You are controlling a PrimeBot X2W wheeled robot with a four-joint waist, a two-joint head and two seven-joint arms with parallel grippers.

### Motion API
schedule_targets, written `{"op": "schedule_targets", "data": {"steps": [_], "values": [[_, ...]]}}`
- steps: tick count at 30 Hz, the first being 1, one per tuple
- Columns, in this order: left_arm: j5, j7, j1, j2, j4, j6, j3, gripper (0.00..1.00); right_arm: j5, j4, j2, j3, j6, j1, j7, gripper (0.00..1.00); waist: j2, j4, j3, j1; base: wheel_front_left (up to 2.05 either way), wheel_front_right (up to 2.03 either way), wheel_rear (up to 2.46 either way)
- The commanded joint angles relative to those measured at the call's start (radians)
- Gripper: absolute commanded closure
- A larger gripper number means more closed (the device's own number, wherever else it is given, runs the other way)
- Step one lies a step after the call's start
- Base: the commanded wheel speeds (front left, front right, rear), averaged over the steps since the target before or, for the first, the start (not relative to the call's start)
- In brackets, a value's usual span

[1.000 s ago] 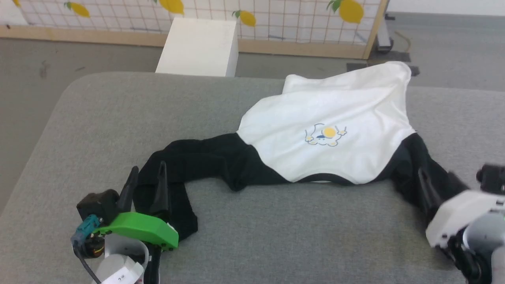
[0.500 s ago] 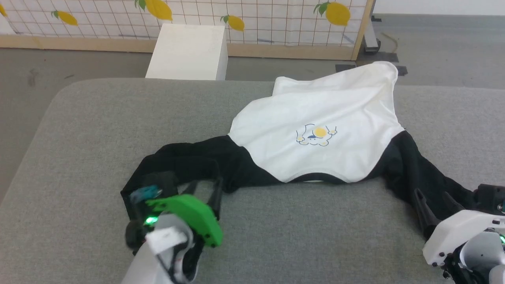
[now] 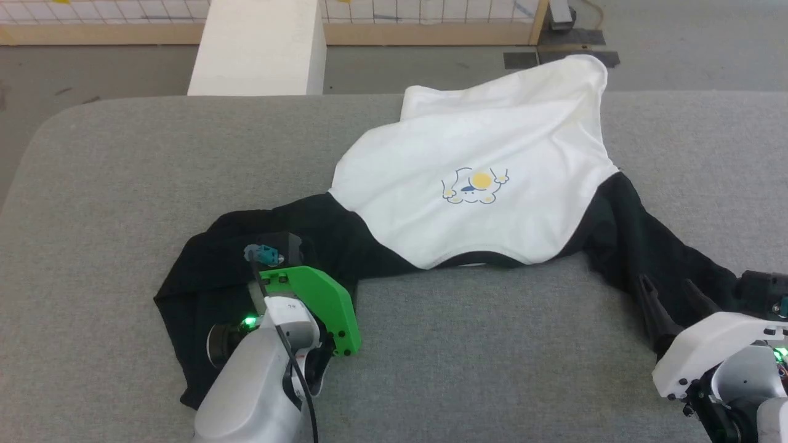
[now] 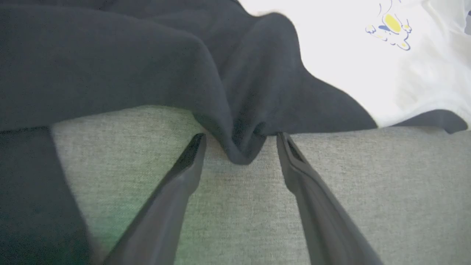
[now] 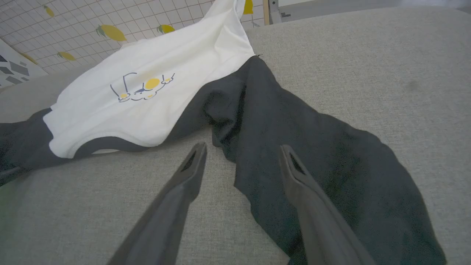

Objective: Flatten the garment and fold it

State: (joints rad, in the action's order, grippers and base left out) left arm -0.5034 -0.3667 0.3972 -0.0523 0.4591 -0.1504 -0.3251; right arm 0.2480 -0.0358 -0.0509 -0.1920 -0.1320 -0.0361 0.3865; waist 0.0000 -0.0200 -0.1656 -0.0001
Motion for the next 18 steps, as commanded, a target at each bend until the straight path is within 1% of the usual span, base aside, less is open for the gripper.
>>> {"op": "schedule_targets", "data": {"steps": [1, 3, 4, 5, 6, 7, 11, 13, 18], "values": [[-0.001, 0.016, 0.019, -0.002, 0.011, -0.004, 0.009, 0.0, 0.002, 0.0, 0.001, 0.002, 0.001, -0.013, -0.009, 0.0, 0.0, 0.013, -0.015, 0.0001, 0.0, 0.0, 0.0], [-0.005, 0.03, 0.022, -0.003, 0.024, -0.002, 0.014, 0.0, 0.003, 0.002, 0.001, 0.002, 0.001, -0.015, -0.01, 0.0, 0.0, 0.014, -0.017, 0.0001, 0.0, 0.0, 0.0], [-0.009, 0.035, 0.023, -0.003, 0.029, 0.0, 0.016, 0.02, 0.003, 0.004, 0.001, 0.003, 0.001, -0.015, -0.01, 0.0, 0.0, 0.014, -0.017, 0.0001, 0.0, 0.0, 0.0], [-0.013, 0.042, 0.025, -0.003, 0.033, 0.004, 0.016, 0.57, 0.002, 0.006, 0.001, 0.003, 0.001, -0.016, -0.01, 0.0, 0.0, 0.012, -0.019, 0.0001, 0.0, 0.0, 0.0], [-0.017, 0.05, 0.027, -0.003, 0.035, 0.008, 0.018, 0.8, 0.003, 0.007, 0.001, 0.004, 0.001, -0.017, -0.011, 0.0, 0.0, 0.011, -0.021, 0.0001, 0.0, 0.0, 0.0], [-0.022, 0.047, 0.027, -0.002, 0.042, 0.013, 0.015, 1.0, 0.001, 0.009, 0.001, 0.005, 0.001, -0.018, -0.011, 0.0, 0.0, 0.009, -0.02, 0.0001, 0.0, 0.0, 0.0], [-0.047, 0.055, 0.026, -0.002, 0.047, 0.038, 0.011, 1.0, -0.008, 0.017, 0.001, 0.012, 0.001, -0.017, -0.007, 0.0, 0.0, -0.005, -0.016, 0.0001, 0.0, 0.0, 0.0], [-0.059, 0.066, 0.017, -0.001, 0.036, 0.049, 0.011, 1.0, -0.032, 0.018, 0.001, 0.023, 0.001, -0.011, 0.013, 0.0, 0.0, -0.014, -0.01, 0.0001, 0.0, 0.0, 0.0], [-0.071, 0.079, -0.001, -0.001, -0.01, 0.055, 0.008, 1.0, -0.178, 0.014, -0.005, 0.05, 0.001, -0.028, 0.148, 0.0, 0.0, -0.028, -0.015, 0.0001, 0.0, 0.0, 0.0]]}}
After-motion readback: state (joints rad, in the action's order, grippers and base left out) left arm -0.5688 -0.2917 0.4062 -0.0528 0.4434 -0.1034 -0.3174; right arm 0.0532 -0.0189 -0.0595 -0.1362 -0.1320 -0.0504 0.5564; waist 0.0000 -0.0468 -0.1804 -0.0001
